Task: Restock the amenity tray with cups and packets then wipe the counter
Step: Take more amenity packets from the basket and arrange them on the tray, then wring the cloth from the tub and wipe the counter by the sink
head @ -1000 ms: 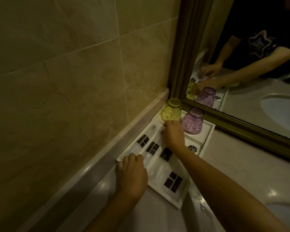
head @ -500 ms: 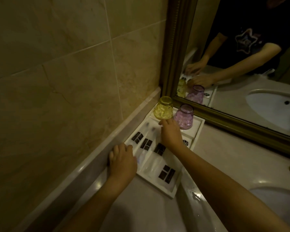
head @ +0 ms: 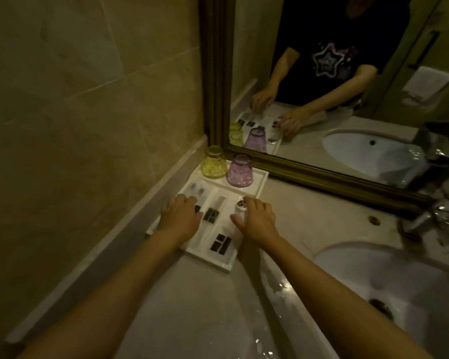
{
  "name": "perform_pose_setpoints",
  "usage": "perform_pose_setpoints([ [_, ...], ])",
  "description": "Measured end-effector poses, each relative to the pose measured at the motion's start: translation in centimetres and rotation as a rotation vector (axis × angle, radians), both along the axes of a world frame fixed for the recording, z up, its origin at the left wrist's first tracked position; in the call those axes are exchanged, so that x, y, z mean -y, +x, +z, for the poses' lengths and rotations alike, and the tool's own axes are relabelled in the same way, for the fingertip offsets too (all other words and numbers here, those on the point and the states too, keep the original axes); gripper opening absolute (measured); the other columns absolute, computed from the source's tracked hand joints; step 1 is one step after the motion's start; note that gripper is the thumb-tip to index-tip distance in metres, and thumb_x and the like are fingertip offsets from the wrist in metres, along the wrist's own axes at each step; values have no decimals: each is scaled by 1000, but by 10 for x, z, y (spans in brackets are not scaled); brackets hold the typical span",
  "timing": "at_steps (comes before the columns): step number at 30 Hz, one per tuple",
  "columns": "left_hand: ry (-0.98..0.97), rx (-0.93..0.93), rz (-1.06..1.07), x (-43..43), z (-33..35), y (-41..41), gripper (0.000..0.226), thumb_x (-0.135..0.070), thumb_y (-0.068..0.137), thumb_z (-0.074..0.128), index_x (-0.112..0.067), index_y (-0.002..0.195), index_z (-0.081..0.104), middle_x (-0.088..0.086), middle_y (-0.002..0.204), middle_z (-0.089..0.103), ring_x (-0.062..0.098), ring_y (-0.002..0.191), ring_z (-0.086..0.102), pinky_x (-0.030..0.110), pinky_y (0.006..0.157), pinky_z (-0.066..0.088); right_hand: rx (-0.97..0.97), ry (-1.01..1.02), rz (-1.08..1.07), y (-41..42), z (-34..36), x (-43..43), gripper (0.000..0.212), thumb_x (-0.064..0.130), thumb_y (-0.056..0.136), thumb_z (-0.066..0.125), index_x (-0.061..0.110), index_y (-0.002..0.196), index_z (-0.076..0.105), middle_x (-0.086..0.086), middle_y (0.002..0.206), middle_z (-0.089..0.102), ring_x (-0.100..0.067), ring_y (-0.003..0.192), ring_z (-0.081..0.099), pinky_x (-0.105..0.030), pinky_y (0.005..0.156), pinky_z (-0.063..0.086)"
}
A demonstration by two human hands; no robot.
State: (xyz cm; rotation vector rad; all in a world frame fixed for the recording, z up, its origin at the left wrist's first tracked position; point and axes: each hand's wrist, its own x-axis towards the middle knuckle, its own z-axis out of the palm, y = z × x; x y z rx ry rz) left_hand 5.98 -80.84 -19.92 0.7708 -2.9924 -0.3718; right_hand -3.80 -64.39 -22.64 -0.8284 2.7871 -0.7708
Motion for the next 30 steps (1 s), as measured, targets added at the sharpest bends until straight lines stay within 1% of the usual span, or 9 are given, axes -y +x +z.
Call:
perform_pose_setpoints([
  [3, 59, 49, -116, -22, 10, -14, 61, -46, 89, 44, -19, 141, 27, 12, 149, 30, 32, 136, 24, 44, 109, 23, 32, 109, 6, -1, 6, -25, 77, 59, 82, 51, 23, 144, 21, -6, 154, 23, -33, 139, 19, -45, 111, 20],
  [6, 109, 151, -225, -43, 18, -25, 66, -50, 89, 41, -20, 144, 19, 11, 152, 26, 32, 139, 19, 45, 112, 22, 84, 207, -16, 0, 10, -53, 86, 67, 80, 47, 26, 147, 12, -7, 158, 8, -35, 144, 5, -51, 115, 11],
  [8, 120, 193, -282, -58, 22, -30, 66, -49, 89, 42, -19, 144, 20, 11, 151, 27, 32, 138, 22, 45, 112, 23, 110, 239, -23, 3, 14, -73, 88, 68, 79, 47, 28, 147, 9, -7, 159, 4, -35, 145, 1, -52, 115, 8],
  [11, 164, 206, -365, -87, 29, -38, 62, -42, 89, 48, -18, 142, 27, 12, 149, 31, 32, 136, 26, 44, 110, 26, 125, 229, -45, 12, 21, -109, 86, 63, 81, 50, 27, 148, 10, -8, 159, 3, -34, 145, 2, -51, 115, 11],
  [16, 246, 85, -527, -145, 43, -48, 48, -28, 89, 53, -15, 134, 42, 9, 141, 45, 26, 126, 43, 34, 102, 35, 142, 119, -167, 40, 39, -167, 78, 51, 85, 54, 20, 147, 16, -9, 157, 13, -33, 143, 13, -47, 114, 21],
  [20, 333, 15, -673, -194, 52, -52, 37, -27, 89, 53, -18, 125, 51, 7, 128, 57, 19, 109, 56, 28, 86, 43, 144, 7, -297, 63, 55, -218, 70, 41, 87, 56, 18, 144, 22, -9, 153, 25, -28, 139, 25, -41, 110, 29],
  [24, 451, 18, -833, -254, 66, -59, 27, -27, 88, 53, -19, 114, 59, 4, 111, 64, 10, 89, 57, 21, 73, 45, 113, -58, -429, 81, 73, -274, 57, 31, 89, 55, 18, 140, 32, -8, 145, 38, -24, 130, 41, -37, 104, 39],
  [27, 514, -5, -931, -306, 81, -64, 22, -24, 88, 53, -20, 108, 62, 2, 99, 65, 6, 79, 59, 18, 63, 47, 46, -143, -491, 89, 91, -318, 42, 25, 89, 55, 21, 129, 44, -5, 129, 52, -13, 109, 53, -27, 88, 46],
  [30, 566, -89, -1000, -361, 95, -68, 20, -24, 87, 54, -20, 105, 64, -1, 92, 65, 6, 78, 60, 19, 63, 47, -42, -157, -557, 89, 105, -365, 33, 24, 88, 55, 21, 121, 50, -1, 112, 57, -6, 92, 52, -19, 74, 42],
])
